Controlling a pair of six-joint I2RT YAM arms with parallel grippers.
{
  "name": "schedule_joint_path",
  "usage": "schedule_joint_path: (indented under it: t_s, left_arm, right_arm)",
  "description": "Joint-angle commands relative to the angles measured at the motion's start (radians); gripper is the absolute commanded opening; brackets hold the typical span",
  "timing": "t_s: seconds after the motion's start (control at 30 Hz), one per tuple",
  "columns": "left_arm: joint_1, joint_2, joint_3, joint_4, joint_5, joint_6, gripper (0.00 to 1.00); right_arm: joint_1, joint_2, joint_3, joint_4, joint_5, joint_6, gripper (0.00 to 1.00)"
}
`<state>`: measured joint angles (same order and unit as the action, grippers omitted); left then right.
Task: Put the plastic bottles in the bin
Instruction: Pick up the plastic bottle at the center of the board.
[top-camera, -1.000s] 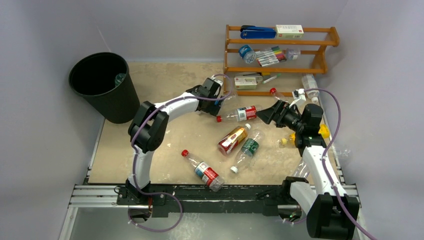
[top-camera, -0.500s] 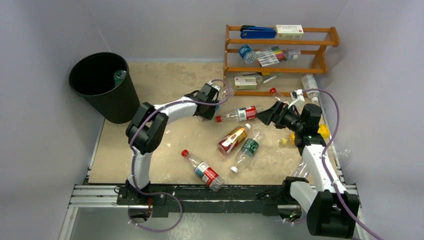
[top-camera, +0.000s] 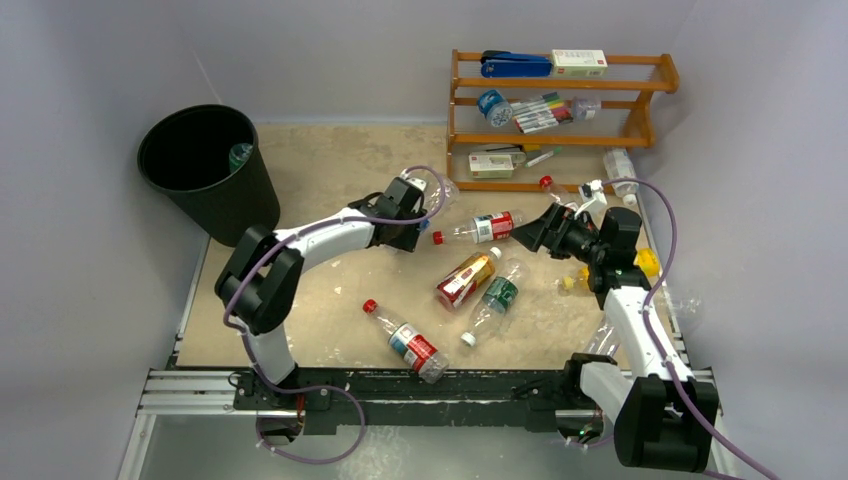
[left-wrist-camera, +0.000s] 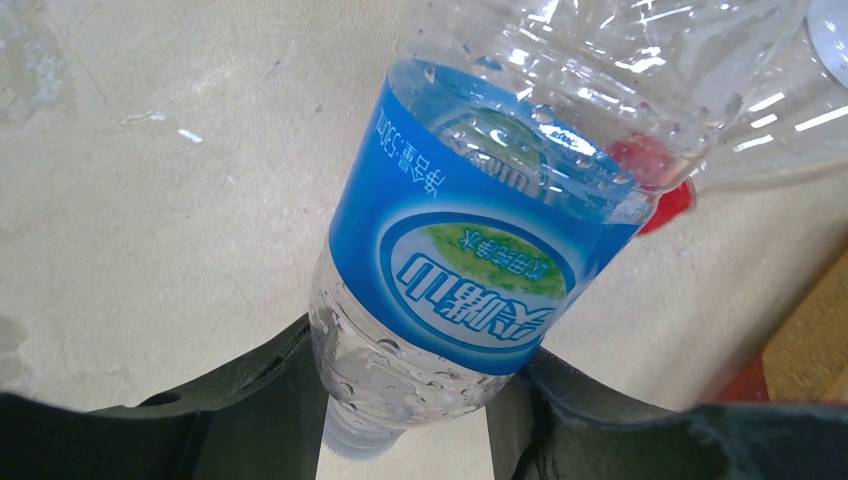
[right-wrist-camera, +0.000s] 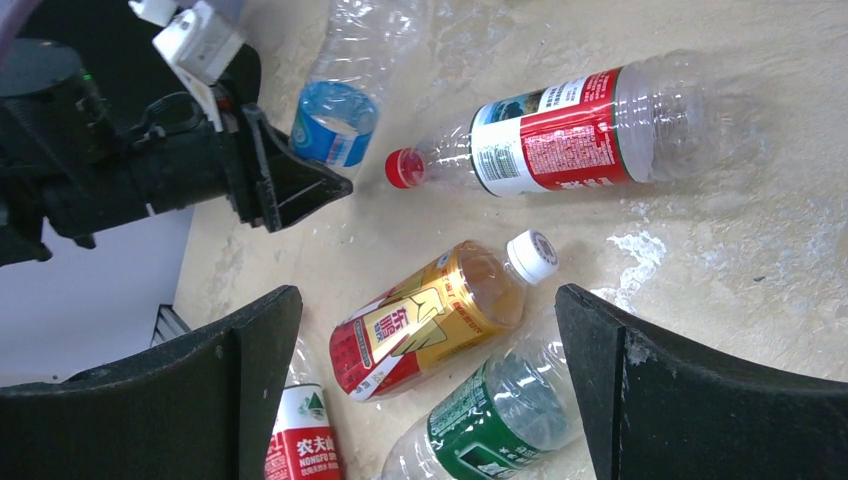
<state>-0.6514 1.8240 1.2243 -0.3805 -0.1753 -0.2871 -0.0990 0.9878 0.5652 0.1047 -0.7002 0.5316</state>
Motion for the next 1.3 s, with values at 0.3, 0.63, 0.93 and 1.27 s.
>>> schedule_joint_path:
  t_s: [0.3,0.63,0.93,1.27]
  left_arm:
    - [-0.010,-0.245,-0.125,0.016,-0.031,-0.095,0.39]
    - [-0.011,-0.375,-0.138,-0.019,-0.062,-0.142,0.39]
    - [-0.010,-0.460,-0.072,-0.073,-0.112,-0.187,0.39]
    - [-0.001,-0.502,0.167,-0.219,-0.297,-0.159,0.41]
  right_arm:
    - [0.001,0.012,0.018,0.020,-0.034,-0.012,1.00]
    - [0.002,0.016,0.049,0.008,-0.040,-0.010,1.00]
    - [0.002,-0.055,0.061,-0.028,-0.036,0.015,1.00]
    - [0.002,-0.093,0.053,-0.045,-0.049,0.019,1.00]
